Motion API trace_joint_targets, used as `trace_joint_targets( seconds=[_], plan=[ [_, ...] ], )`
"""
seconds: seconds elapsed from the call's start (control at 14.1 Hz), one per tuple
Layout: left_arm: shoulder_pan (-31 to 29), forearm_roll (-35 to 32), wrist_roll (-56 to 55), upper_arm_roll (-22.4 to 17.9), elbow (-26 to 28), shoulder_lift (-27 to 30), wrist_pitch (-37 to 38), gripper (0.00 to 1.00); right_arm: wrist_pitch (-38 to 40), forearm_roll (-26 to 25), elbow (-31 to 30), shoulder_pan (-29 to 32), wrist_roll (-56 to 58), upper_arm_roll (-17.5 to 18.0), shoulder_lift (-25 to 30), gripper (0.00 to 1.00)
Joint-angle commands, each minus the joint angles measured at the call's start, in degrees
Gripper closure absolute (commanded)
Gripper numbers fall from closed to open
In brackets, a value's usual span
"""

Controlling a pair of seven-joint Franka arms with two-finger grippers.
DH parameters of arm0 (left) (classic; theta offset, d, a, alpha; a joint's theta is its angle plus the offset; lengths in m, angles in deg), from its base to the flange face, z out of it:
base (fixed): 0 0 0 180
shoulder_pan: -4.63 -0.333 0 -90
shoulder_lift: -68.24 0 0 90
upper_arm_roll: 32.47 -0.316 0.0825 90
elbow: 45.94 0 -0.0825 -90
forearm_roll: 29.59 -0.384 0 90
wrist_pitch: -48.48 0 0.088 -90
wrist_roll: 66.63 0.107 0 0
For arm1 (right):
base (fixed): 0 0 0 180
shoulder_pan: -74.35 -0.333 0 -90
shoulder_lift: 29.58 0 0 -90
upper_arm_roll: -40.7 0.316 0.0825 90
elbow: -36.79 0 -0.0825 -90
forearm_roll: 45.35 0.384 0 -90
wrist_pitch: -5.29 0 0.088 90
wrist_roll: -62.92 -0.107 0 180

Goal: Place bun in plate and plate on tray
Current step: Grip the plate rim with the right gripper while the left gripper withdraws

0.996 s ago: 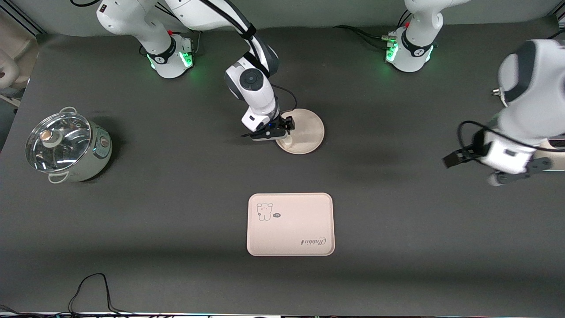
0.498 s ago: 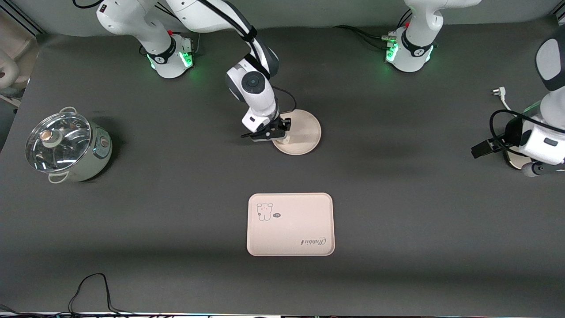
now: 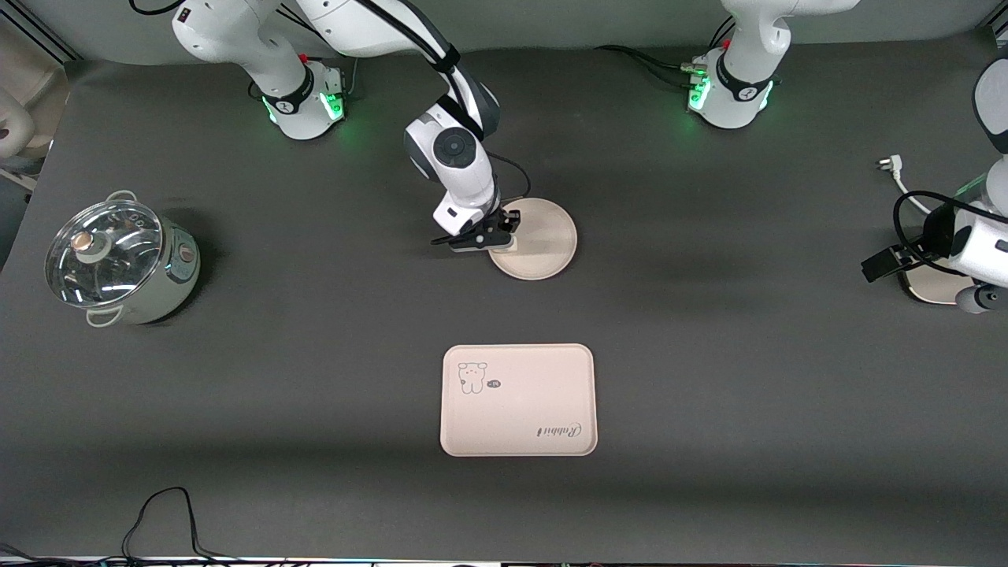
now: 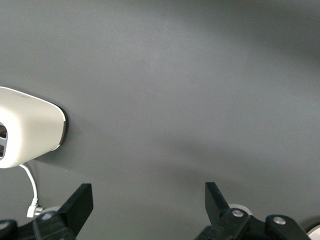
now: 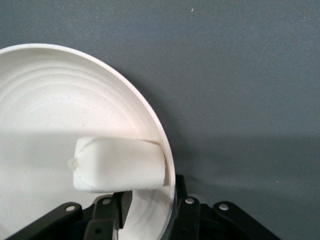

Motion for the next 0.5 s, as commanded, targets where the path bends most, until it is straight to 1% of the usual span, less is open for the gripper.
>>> trace_joint_targets(
  seconds=[0.0,0.07,0.28,0.43],
  plan=[
    [1.4,-0.3,0.8,0.0,-1.2,0.6,1.4,0.00,3.9,0.9,2.4,-0.3,-0.5,-0.4,-0.1,0.88],
    [1.8,-0.4,1.0,0.1,-2.5,0.1,1.7,0.00,4.2,0.9,2.6,-0.1,-0.6,-0.4,-0.1,1.00],
    [1.9,-0.4,1.8,0.8,-2.7,0.3,2.6,0.00,4.3,0.9,2.7,0.0,-0.4,-0.4,-0.3,1.00],
    [1.3,-0.4,6.5,0.8,-4.4,0.5,6.1,0.00,4.6,0.9,2.7,0.0,-0.3,-0.5,-0.2,1.00]
  ],
)
